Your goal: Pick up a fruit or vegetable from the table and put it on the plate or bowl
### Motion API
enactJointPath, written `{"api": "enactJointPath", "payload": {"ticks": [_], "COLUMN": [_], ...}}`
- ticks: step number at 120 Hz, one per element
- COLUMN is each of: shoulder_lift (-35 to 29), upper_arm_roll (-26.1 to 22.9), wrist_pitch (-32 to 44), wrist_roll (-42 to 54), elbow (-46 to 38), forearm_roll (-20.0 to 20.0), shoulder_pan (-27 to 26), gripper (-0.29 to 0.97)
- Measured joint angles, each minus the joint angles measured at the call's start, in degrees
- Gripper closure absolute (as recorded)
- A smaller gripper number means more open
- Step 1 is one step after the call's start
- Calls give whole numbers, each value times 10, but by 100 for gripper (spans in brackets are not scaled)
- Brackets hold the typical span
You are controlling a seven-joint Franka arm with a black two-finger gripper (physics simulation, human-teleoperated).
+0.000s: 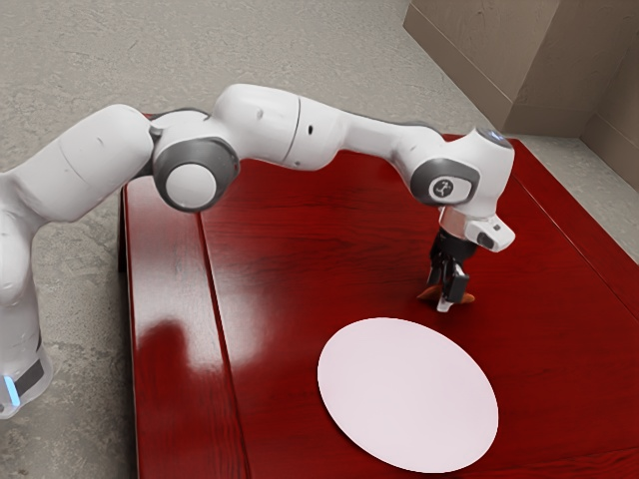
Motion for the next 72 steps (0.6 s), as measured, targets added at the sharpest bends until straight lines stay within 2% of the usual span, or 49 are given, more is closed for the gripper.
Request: {"api": "enactJointPath", "payload": {"ticks": [55, 72], "shoulder_lift": [2, 2], "upper_arm_roll": [0, 0], "wrist_pitch": [1, 4], "wrist_roll": [2, 8], "elbow": [0, 0], "forearm_roll": [1, 2], "shoulder_pan": [0, 0], "gripper": [49, 54]}}
